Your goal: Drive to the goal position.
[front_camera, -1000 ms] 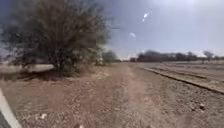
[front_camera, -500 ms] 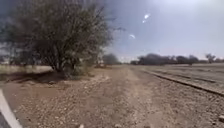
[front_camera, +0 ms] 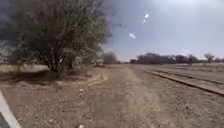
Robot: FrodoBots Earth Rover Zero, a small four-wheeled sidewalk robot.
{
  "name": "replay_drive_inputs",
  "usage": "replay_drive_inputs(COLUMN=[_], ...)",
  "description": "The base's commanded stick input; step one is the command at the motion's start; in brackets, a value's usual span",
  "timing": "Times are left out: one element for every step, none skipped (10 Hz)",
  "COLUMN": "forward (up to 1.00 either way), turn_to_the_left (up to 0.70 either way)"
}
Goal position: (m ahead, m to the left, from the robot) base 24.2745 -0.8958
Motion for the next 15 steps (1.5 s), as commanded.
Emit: replay_drive_inputs(forward=[0.7, 0.7, 0.7, 0.7, 0.7, 0.7, 0.7, 0.7, 0.7, 0.7, 0.7, 0.7, 0.7, 0.7, 0.7], turn_to_the_left=[0.0, 0.0, 0.0, 0.0, 0.0, 0.0, -0.13, -0.35, -0.35, -0.35, -0.35, -0.12, -0.05, 0.0, 0.0])
